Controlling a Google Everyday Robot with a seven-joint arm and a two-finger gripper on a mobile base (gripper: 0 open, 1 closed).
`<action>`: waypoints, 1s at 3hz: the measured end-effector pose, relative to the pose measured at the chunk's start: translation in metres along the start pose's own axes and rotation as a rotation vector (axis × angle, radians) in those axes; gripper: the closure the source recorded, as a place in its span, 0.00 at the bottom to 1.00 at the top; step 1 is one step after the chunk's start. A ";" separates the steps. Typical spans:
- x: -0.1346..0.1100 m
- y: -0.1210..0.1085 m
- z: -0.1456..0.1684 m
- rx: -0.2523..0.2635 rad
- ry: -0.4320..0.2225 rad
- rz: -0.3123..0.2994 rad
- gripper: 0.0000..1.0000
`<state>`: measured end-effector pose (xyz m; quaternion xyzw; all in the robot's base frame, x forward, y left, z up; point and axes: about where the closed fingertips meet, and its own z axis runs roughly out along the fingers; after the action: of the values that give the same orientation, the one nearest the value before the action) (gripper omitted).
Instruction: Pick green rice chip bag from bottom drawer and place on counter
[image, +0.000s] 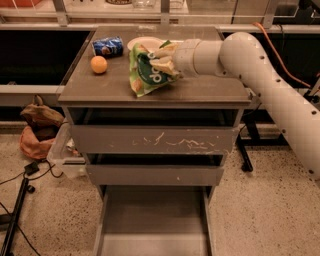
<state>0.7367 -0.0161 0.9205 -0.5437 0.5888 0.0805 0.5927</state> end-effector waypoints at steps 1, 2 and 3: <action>0.000 0.006 0.004 -0.024 0.003 0.004 0.83; 0.000 0.006 0.004 -0.024 0.003 0.004 0.60; 0.000 0.006 0.004 -0.024 0.003 0.004 0.37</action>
Offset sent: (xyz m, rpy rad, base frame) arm -0.0017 0.0055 -0.0046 -0.0065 0.0172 0.0156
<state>0.7349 -0.0105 0.9158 -0.5495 0.5898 0.0879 0.5852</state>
